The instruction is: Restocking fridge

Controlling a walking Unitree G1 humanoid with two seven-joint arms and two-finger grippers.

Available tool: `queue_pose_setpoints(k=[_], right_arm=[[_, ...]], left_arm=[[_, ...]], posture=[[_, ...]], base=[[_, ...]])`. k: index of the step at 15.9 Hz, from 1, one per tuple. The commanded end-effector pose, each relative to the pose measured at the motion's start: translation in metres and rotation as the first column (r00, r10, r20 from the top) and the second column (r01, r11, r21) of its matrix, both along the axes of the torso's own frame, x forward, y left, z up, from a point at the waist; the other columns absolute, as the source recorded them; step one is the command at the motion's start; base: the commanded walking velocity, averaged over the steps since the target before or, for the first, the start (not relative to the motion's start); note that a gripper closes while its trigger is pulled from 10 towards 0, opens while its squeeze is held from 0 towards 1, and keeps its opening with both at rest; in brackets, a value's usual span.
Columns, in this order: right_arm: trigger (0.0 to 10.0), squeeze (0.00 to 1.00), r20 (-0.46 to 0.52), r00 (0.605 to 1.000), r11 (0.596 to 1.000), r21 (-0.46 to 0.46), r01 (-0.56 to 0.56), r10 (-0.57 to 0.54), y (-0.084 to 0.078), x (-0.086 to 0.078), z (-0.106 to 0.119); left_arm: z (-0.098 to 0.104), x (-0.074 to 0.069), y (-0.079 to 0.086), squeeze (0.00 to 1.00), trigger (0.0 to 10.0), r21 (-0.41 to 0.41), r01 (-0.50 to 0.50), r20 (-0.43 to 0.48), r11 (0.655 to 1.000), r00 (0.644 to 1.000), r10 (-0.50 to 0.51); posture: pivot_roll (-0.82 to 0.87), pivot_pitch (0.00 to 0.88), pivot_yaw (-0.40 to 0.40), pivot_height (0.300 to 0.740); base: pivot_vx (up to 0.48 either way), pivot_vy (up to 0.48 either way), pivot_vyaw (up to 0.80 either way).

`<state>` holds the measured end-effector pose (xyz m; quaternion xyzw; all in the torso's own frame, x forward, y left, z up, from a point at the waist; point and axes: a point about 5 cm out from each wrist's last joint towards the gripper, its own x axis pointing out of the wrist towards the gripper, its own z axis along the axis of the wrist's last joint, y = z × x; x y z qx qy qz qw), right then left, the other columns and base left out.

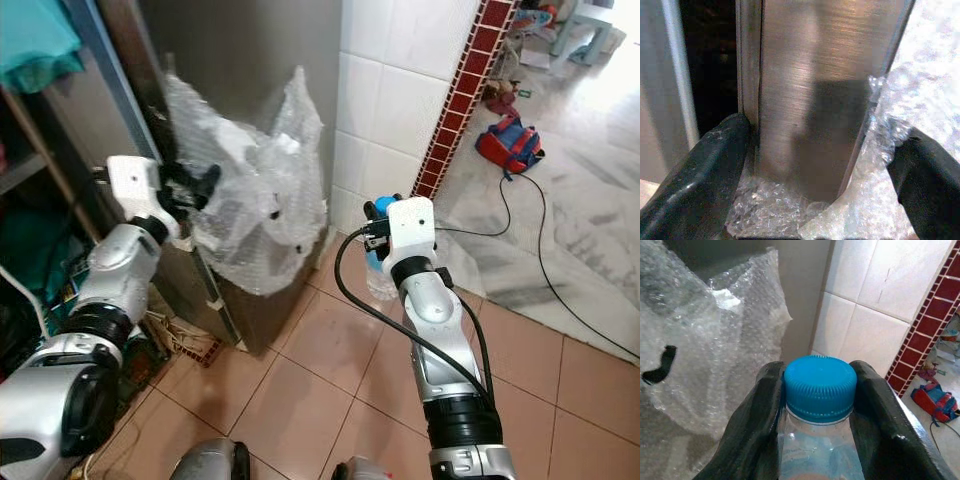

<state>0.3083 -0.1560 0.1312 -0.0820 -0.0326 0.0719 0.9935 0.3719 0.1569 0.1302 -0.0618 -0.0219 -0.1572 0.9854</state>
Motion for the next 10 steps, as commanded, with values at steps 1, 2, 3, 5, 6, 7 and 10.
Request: queue_pose_setpoints(k=[1,2,3,5,6,7,10], right_arm=[[10.0,0.00,0.050,0.999,1.000,-0.014,0.011,-0.010,0.000,0.002,0.012],[10.0,0.00,0.042,0.998,0.998,-0.029,0.052,-0.051,-0.004,0.002,0.010],[10.0,0.00,0.037,0.997,0.997,-0.028,0.067,-0.066,-0.006,0.002,0.008],[10.0,0.00,0.033,0.997,0.997,-0.033,0.068,-0.067,-0.007,0.001,0.007],[10.0,0.00,0.032,0.997,0.997,-0.038,0.070,-0.069,-0.007,0.000,0.006],[10.0,0.00,0.028,0.996,0.996,-0.048,0.080,-0.079,-0.006,-0.001,0.004],[10.0,0.00,0.008,0.989,0.985,-0.084,0.149,-0.149,-0.012,-0.004,-0.003]], left_arm=[[-0.018,-0.006,-0.023,0.00,10.0,0.036,0.109,-0.084,0.993,0.991,-0.106],[-0.021,-0.010,-0.038,0.00,10.0,0.027,0.174,-0.079,0.984,0.982,-0.172],[-0.023,-0.013,-0.047,0.00,10.0,0.029,0.221,-0.068,0.975,0.974,-0.218],[-0.024,-0.016,-0.055,0.00,10.0,0.020,0.245,-0.061,0.969,0.968,-0.244],[-0.025,-0.016,-0.058,0.00,10.0,0.017,0.254,-0.059,0.967,0.966,-0.253],[-0.025,-0.018,-0.063,0.00,10.0,0.020,0.277,-0.053,0.961,0.960,-0.276],[-0.023,-0.018,-0.065,0.00,10.0,0.057,0.301,-0.044,0.952,0.953,-0.299]], posture=[[-0.04,0.038,-0.013,0.740],[-0.04,0.036,-0.016,0.740],[-0.04,0.036,-0.016,0.740],[-0.04,0.034,-0.018,0.740],[-0.04,0.032,-0.018,0.740],[-0.04,0.031,-0.019,0.740],[-0.04,0.023,-0.023,0.740]], base=[[0.000,0.000,0.00],[0.000,0.000,-0.80],[0.000,0.000,-0.80],[0.000,0.000,-0.80],[0.000,0.000,-0.80],[0.255,0.000,-0.80],[0.293,0.000,-0.53]])
